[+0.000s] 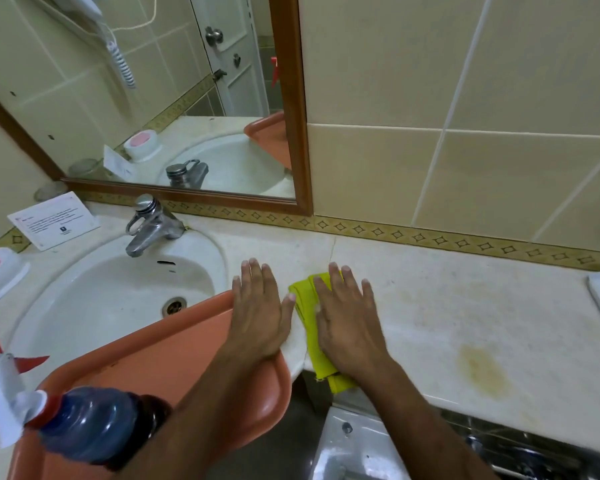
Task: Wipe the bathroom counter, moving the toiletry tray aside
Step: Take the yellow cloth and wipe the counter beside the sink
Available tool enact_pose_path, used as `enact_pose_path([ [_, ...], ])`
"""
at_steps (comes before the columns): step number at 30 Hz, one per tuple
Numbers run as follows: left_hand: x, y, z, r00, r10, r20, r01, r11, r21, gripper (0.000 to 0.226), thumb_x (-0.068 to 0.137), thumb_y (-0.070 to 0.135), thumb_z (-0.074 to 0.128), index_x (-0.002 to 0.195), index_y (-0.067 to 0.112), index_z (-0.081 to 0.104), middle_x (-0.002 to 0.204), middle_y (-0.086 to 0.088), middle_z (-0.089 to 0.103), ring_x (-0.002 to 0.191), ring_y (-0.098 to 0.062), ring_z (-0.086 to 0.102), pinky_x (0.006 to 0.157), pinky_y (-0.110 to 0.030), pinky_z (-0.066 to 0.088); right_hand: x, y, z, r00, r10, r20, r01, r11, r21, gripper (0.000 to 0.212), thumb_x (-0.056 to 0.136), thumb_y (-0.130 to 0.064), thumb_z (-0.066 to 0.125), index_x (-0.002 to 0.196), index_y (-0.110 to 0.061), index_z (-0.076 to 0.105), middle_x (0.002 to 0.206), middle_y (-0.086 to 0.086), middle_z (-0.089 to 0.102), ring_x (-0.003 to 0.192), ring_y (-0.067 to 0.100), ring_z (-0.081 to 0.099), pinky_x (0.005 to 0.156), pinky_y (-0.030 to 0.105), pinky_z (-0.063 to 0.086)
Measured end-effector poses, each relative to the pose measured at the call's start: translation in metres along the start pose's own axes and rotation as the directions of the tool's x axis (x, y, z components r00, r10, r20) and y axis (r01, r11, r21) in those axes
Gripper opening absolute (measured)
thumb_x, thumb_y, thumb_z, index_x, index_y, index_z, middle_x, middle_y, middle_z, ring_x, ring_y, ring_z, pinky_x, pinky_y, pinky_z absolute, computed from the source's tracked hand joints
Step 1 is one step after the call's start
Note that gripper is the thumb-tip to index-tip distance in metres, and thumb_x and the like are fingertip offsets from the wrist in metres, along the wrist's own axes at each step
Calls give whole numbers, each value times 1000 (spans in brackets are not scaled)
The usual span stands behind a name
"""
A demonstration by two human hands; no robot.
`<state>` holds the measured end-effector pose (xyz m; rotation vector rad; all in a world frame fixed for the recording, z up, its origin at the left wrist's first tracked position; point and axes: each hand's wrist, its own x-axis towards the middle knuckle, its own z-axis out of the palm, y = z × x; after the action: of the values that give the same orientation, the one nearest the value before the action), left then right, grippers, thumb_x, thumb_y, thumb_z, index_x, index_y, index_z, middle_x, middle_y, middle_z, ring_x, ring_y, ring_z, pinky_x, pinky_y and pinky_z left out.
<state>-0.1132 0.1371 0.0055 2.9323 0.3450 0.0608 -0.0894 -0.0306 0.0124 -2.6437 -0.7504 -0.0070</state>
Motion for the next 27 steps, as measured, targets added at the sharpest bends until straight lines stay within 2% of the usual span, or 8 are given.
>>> enact_pose_path([
  [1,-7,1,3,1000,-18,6,18,1000,-22,73,99,44,24,152,-4,6,161,-26,-2,151,-36,-8,121,-48,-4,4,0,15,995,4,101,5,997,-80,58,101,-37,30,153,-14,27,164,13,17,151,34,11,120,56,12],
  [3,-11,3,8,997,-70,39,73,994,-77,73,100,42,23,152,-3,1,161,-26,-7,150,-34,-13,122,-47,-6,8,-1,43,984,21,178,12,984,-179,63,100,-43,24,154,-10,22,165,14,15,151,36,8,120,57,7],
  [6,-4,2,12,994,-102,41,103,994,-34,72,100,39,24,151,-6,1,161,-28,-7,150,-36,-12,122,-47,-6,36,0,62,992,15,126,8,983,-182,64,98,-44,24,151,-10,32,161,14,27,149,37,20,118,58,14],
  [13,-5,2,7,992,-98,84,100,995,-23,74,99,40,25,151,-6,-1,160,-28,-8,149,-38,-11,122,-50,-2,81,32,56,990,48,130,-23,982,-188,60,99,-45,26,153,-19,26,164,8,21,150,31,16,119,55,14],
  [16,-3,1,8,991,-91,101,95,995,-28,75,98,43,21,151,-4,-3,161,-26,-11,149,-38,-12,121,-49,-3,67,69,41,982,186,43,-172,959,-223,60,98,-43,28,153,-19,28,163,9,23,149,32,20,118,56,18],
  [19,-4,-1,10,991,-89,97,91,996,-18,76,97,45,19,151,-3,-4,161,-25,-11,149,-37,-12,121,-48,-3,37,95,23,937,343,-59,-347,907,-237,58,98,-40,34,150,-15,33,162,13,27,147,36,24,116,57,23],
  [23,-5,-2,13,994,-87,68,91,994,-58,75,97,44,19,151,-3,-3,161,-26,-9,150,-37,-12,121,-48,-3,-3,66,24,896,440,-55,-439,865,-243,61,98,-40,32,152,-11,29,163,16,22,148,39,20,116,58,21],
  [27,-4,-1,14,995,-80,61,83,995,-52,74,97,41,22,151,-6,0,161,-27,-6,150,-38,-10,121,-49,-3,-3,14,43,943,328,63,-309,929,-203,63,98,-42,26,154,-14,23,165,13,14,150,38,9,119,58,11],
])
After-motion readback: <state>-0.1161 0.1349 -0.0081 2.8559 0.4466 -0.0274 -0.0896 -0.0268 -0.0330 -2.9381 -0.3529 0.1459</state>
